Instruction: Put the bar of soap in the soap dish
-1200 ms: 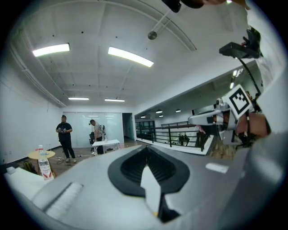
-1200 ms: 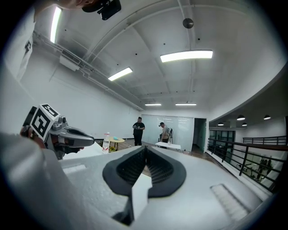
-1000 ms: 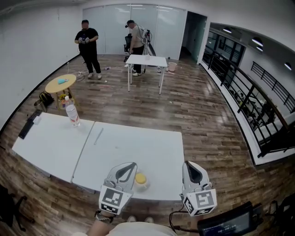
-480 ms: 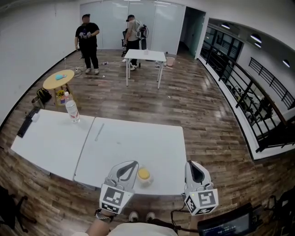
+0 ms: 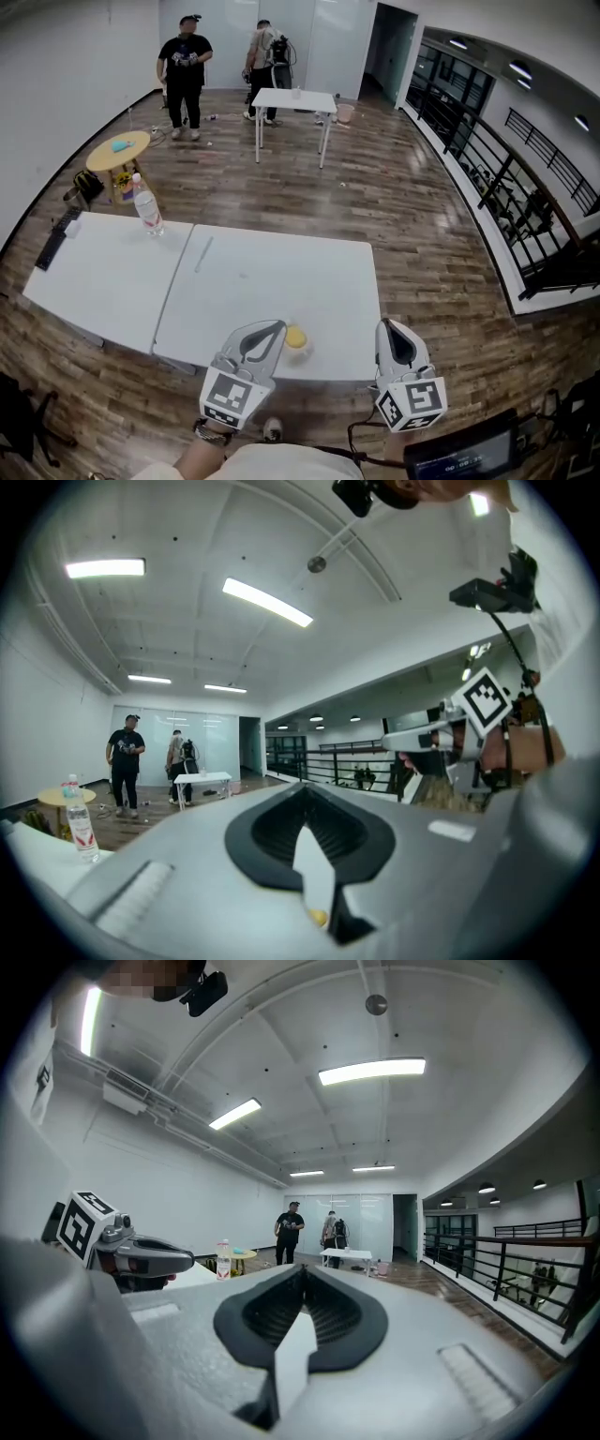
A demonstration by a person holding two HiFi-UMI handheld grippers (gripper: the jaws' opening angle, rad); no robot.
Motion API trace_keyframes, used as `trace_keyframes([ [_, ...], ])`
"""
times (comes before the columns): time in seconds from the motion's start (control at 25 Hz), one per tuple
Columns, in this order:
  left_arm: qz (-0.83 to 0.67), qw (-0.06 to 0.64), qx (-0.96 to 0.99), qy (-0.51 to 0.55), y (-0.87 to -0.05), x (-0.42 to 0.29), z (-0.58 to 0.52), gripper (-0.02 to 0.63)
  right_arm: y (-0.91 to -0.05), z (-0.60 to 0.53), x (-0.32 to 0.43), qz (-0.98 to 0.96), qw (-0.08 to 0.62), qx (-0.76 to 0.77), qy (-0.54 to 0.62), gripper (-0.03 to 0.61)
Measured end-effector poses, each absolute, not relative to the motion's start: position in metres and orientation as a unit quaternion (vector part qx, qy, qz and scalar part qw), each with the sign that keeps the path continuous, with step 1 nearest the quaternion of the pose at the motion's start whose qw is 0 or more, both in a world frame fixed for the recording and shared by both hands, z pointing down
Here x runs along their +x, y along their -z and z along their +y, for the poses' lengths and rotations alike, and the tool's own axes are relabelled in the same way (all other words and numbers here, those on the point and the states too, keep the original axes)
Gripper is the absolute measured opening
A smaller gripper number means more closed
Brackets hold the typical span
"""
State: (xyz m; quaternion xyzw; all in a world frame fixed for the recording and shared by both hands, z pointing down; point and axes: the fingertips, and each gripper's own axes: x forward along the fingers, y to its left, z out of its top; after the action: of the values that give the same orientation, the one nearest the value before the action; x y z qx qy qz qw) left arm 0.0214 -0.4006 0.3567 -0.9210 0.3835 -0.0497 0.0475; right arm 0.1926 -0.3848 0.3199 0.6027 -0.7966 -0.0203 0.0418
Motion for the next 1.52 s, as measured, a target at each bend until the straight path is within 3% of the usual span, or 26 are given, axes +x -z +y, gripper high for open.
trace_keyframes([
  [1.52, 0.435, 0.068, -0.896, 0.056, -0.355, 0.044, -0.228, 0.008, -0.311, -0.211, 0.215, -0.829, 0.021, 0.557, 0.049, 0.003],
])
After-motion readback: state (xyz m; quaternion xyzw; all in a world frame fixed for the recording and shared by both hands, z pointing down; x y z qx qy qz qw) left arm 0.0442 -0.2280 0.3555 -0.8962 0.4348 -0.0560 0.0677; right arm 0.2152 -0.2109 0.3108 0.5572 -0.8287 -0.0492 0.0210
